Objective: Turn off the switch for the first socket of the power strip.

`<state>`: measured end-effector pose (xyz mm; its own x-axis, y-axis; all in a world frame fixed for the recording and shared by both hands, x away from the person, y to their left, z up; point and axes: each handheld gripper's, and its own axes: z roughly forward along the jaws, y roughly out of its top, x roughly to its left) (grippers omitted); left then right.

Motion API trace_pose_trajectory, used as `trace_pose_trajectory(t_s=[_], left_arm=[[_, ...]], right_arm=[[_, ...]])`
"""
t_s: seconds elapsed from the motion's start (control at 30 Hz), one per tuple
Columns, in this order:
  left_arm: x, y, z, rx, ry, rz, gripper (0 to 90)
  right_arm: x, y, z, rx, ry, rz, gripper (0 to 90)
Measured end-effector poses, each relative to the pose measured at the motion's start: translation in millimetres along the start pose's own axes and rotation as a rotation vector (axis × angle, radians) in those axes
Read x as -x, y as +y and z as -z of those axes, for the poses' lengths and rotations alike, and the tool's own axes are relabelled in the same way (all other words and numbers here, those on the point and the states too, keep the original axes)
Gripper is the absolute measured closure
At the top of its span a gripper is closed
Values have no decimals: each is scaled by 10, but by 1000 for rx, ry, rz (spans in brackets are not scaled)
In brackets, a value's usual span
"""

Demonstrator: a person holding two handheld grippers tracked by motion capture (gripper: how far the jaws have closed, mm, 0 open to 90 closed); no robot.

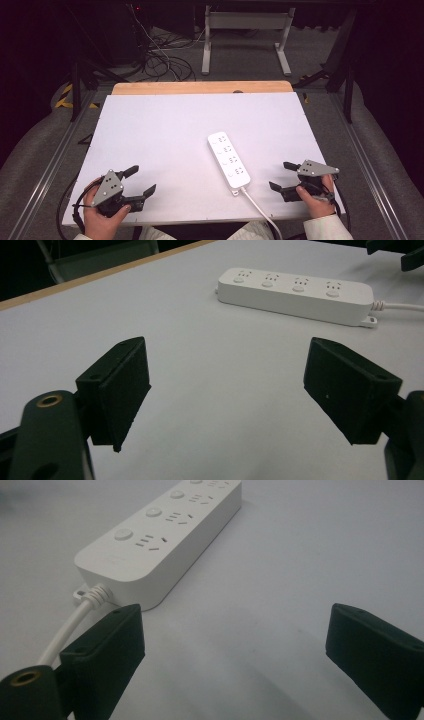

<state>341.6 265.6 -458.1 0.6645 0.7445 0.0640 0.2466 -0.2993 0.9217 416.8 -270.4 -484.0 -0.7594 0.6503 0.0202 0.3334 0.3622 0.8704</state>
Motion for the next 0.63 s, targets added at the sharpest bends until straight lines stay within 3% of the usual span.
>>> trace_pose_trajectory(t_s=[0.63], left_arm=[[-6, -1, -1, -4, 12, -4, 182]], right_arm=[[-37, 36, 6, 7, -12, 32, 91]])
